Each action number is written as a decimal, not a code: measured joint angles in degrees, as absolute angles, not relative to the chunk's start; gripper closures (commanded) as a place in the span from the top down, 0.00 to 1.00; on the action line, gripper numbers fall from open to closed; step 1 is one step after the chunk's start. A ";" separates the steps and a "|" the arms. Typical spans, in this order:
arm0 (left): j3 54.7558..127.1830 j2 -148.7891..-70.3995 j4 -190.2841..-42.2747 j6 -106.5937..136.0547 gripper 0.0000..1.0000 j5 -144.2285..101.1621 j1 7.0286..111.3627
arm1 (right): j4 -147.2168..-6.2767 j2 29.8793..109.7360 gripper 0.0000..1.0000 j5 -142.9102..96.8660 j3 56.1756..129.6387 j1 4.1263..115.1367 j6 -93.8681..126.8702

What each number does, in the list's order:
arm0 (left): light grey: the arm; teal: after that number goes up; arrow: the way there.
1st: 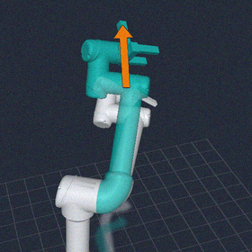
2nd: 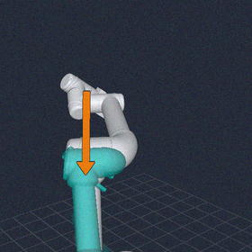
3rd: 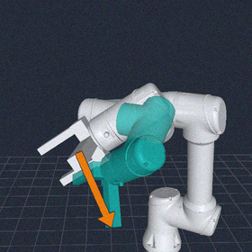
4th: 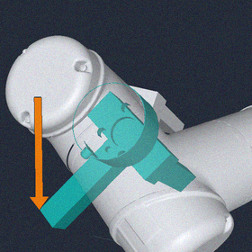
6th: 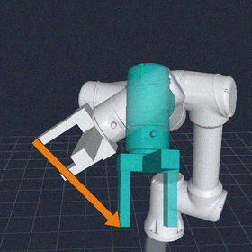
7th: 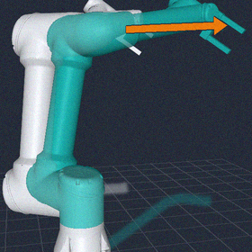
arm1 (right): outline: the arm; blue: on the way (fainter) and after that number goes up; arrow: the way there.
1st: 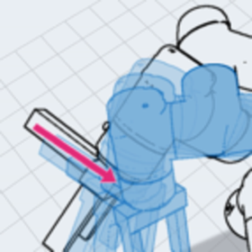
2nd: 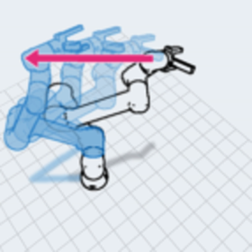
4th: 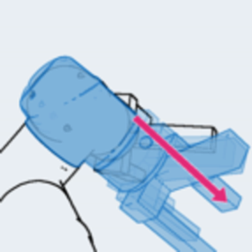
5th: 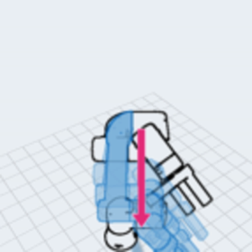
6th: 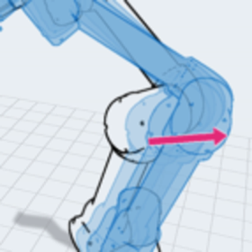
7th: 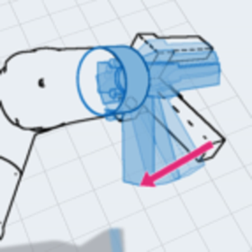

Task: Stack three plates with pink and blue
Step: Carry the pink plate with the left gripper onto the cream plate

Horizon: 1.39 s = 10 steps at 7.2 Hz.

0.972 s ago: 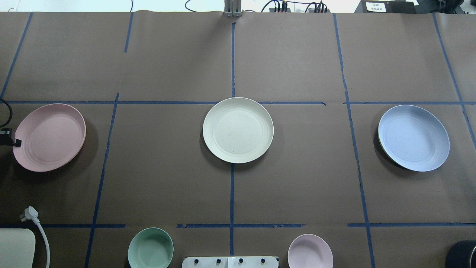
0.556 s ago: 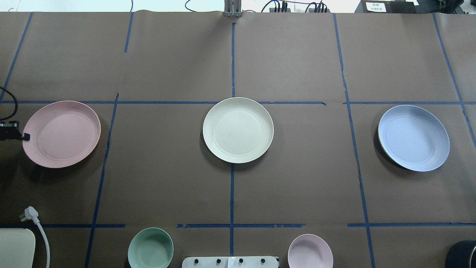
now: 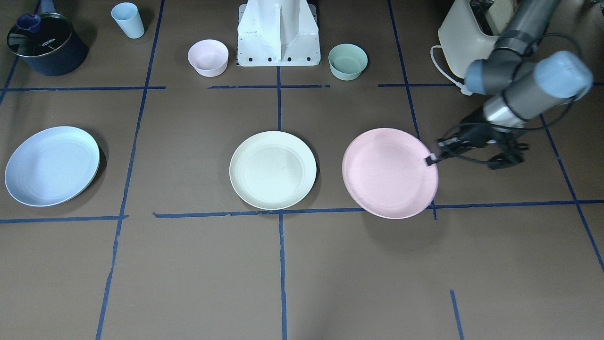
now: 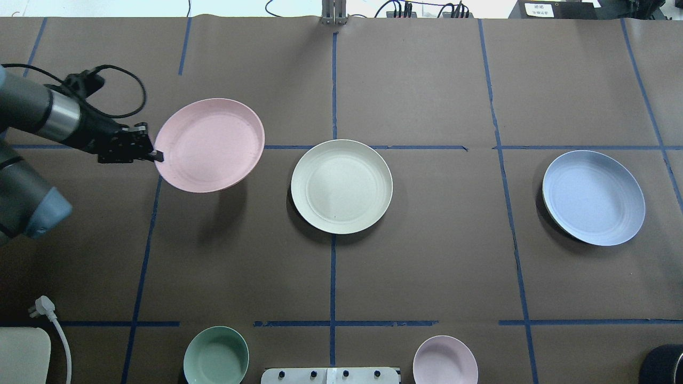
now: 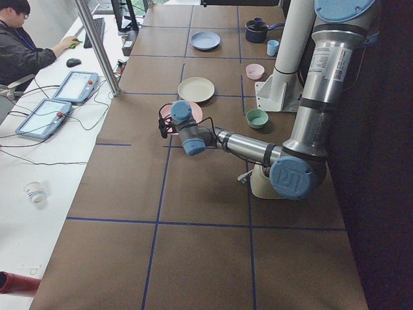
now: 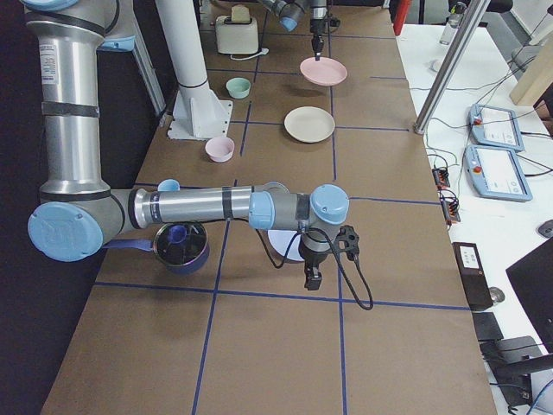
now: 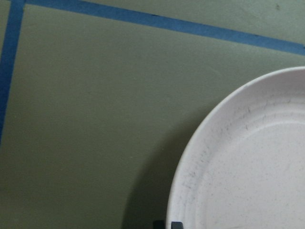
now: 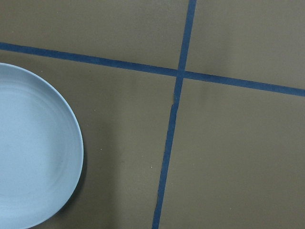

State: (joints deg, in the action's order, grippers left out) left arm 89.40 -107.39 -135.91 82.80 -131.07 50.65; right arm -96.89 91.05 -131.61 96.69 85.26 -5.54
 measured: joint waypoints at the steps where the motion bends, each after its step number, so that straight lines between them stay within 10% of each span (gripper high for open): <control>1: 89.37 -112.04 -131.97 83.44 0.00 -127.16 46.52 | -96.91 91.05 1.00 -131.59 96.64 85.25 -5.54; 6: 86.55 -123.67 -124.68 83.79 0.00 -117.04 34.73 | -96.94 91.06 1.00 -131.57 96.52 85.25 -5.54; 8: 84.98 -124.41 -124.65 83.60 1.00 -116.13 34.51 | -96.94 91.06 1.00 -131.57 96.58 85.25 -5.54; 10: 85.01 -123.83 -124.71 80.62 1.00 -116.15 34.67 | -96.93 91.05 1.00 -131.57 96.65 85.25 -5.54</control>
State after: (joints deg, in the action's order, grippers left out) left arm 85.01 -123.83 -124.71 80.62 -116.15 34.67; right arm -96.93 91.05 -131.57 96.65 85.25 -5.54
